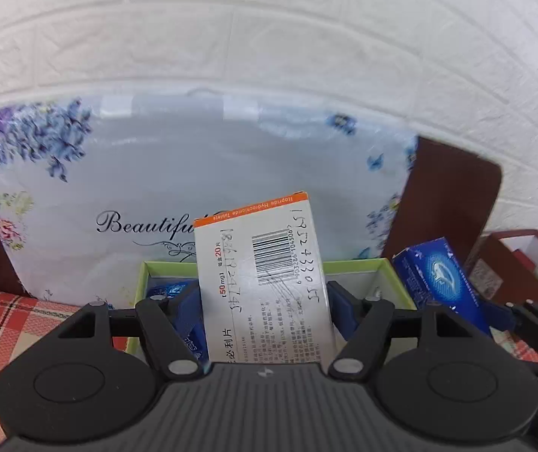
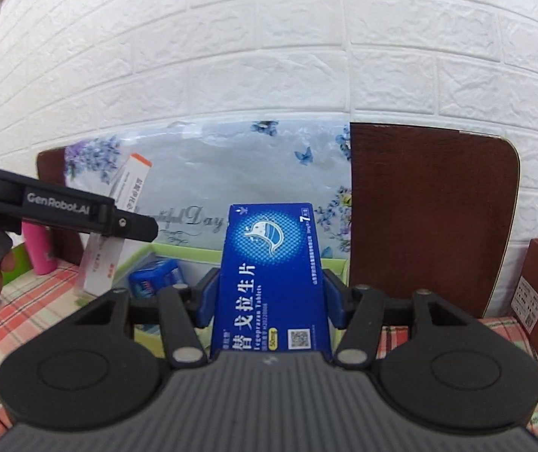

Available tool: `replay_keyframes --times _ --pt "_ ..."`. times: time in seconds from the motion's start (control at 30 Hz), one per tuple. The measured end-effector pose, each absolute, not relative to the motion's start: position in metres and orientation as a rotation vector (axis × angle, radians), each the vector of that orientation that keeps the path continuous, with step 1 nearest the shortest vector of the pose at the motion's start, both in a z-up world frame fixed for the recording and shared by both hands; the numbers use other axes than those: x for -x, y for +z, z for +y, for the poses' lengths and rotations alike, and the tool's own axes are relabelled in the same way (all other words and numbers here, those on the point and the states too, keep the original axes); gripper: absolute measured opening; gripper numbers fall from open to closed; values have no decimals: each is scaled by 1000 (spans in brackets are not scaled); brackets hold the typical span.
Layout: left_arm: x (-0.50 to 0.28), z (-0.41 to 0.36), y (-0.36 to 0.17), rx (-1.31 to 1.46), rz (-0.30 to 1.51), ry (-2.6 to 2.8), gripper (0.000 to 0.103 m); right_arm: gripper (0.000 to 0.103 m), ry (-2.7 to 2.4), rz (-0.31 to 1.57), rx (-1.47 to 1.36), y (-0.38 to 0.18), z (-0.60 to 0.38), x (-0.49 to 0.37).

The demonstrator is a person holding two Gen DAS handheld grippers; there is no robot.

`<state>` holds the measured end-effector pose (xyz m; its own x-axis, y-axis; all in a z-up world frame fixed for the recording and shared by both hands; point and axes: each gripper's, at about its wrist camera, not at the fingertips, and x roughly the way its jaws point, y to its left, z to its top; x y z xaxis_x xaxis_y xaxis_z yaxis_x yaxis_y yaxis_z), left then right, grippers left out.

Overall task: Organize objects
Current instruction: 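Lower both held boxes into the lime-green box and open both tools, then grasp the white glove with the right tool and lift it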

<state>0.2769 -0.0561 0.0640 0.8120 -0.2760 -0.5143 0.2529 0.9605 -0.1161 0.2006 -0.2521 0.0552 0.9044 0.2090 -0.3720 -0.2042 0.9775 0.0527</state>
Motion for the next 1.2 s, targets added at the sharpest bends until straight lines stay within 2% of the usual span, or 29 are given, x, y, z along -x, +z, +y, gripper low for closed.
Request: replay_keyframes --times 0.13,0.17,0.2,0.23,0.27,0.3,0.4,0.6,0.87,1.2 --pt "-302 -60 43 19 576 -252 74 55 199 415 2 37 -247 -231" --pt "-306 -62 36 6 579 -245 78 55 196 420 16 30 -245 -236" --pt "-308 -63 30 -8 592 -241 83 60 205 427 33 23 -242 -242" --pt "-311 -64 23 -23 609 -227 83 68 218 444 56 17 -240 -247" --pt "-313 -64 16 -35 623 -214 83 86 221 459 80 10 -238 -249" --pt "-314 -64 11 -43 638 -207 83 92 222 459 104 4 -236 -248" --pt "-314 -61 0 -38 688 -200 83 101 211 425 152 -4 -233 -237" --pt "-284 -56 19 -8 672 -199 83 103 205 421 66 11 -246 -217" --pt "-206 -64 57 -45 592 -142 83 103 223 380 -34 52 -257 -153" --pt "-127 -63 46 -26 585 -135 83 103 240 410 -58 45 -263 -68"
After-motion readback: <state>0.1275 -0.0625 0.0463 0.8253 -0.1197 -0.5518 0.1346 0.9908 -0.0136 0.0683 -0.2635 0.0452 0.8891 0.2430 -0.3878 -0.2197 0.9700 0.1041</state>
